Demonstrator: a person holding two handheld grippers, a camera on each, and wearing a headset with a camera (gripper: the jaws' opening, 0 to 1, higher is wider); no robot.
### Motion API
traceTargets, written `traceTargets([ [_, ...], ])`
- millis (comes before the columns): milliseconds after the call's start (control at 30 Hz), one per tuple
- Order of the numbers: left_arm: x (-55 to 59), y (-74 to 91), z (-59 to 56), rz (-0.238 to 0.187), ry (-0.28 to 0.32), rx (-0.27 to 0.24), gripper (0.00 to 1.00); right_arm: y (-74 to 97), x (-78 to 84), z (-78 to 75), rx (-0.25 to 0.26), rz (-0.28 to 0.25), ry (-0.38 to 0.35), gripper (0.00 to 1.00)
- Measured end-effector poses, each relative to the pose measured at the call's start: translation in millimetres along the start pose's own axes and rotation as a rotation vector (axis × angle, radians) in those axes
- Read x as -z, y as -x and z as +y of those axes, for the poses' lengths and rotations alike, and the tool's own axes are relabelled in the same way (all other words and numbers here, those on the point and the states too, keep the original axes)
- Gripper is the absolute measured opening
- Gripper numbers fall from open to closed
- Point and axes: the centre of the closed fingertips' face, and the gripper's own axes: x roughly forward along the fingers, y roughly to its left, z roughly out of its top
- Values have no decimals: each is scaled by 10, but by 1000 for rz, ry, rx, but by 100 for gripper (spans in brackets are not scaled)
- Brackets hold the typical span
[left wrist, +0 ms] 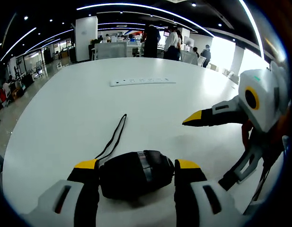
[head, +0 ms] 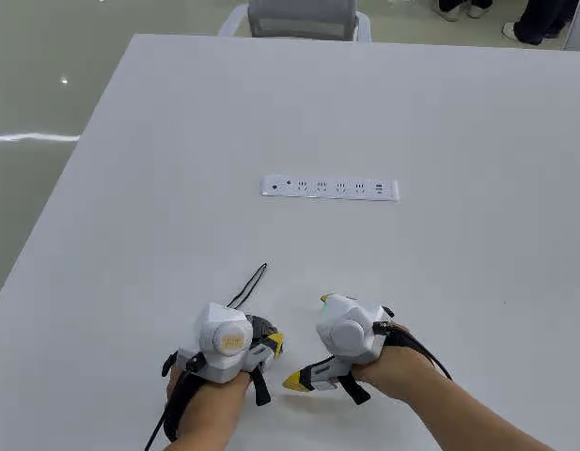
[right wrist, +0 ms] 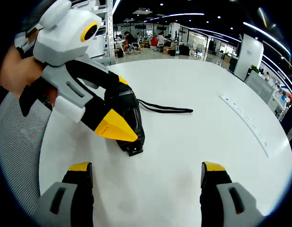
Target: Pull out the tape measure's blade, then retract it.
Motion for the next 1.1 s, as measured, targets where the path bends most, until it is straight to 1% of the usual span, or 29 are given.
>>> traceTargets([
  [67, -76, 19, 10, -23, 12, 10, 66, 12, 14, 1, 4, 4, -5, 97],
  [133, -113, 24, 35, -37, 8, 13, 74, 27, 16, 2, 11, 5, -9, 97],
  [167, -134, 36, 68, -43, 17, 17, 78, 41, 10, 3, 13, 3, -16, 97],
  [233, -164, 60, 106, -54, 40, 30, 82, 56, -6, -16, 21, -4, -24, 98],
  [333, -195, 94, 184, -64, 49, 30, 89, 102, -44, -26, 32, -17, -41, 99],
  [400, -222, 125, 217, -75, 50, 41, 91, 151, -83, -52, 54, -28, -46, 99],
  [467, -246, 150, 240, -86, 45, 49, 97, 176, -93, -76, 66, -34, -54, 99],
  [500, -268, 167, 224, -100, 47, 79, 99, 211, -107, -81, 71, -41, -68, 100],
  [533, -281, 183, 183, -107, 49, 120, 99, 238, -107, -88, 78, -45, -77, 100],
  [567, -285, 199, 184, -109, 42, 125, 99, 250, -102, -91, 82, -46, -80, 100],
  [600, -326, 234, 181, -136, 9, 139, 99, 281, -93, -91, 88, -48, -86, 100],
  [633, -310, 285, 176, -132, -12, 149, 99, 318, -77, -90, 95, -51, -93, 100],
  [700, -267, 337, 182, -115, -33, 163, 99, 375, -50, -88, 107, -51, -103, 100],
  [767, -247, 391, 198, -129, -52, 184, 99, 455, -33, -87, 126, -59, -116, 100],
  [800, -231, 416, 207, -126, -58, 191, 99, 490, -31, -89, 135, -66, -125, 100],
  [867, -215, 486, 215, -137, -70, 212, 99, 561, -16, -112, 161, -86, -148, 100],
  [933, -168, 553, 223, -130, -93, 231, 99, 655, -3, -108, 180, -103, -170, 100],
  [967, -144, 586, 217, -126, -92, 247, 99, 688, 9, -108, 187, -109, -180, 100],
  [1033, -98, 671, 242, -126, -108, 252, 99, 776, 54, -95, 205, -122, -194, 100],
  [1067, -61, 727, 273, -118, -101, 259, 99, 825, 91, -83, 215, -126, -202, 100],
  [1100, -44, 763, 302, -121, -94, 262, 99, 865, 108, -66, 218, -130, -210, 100],
])
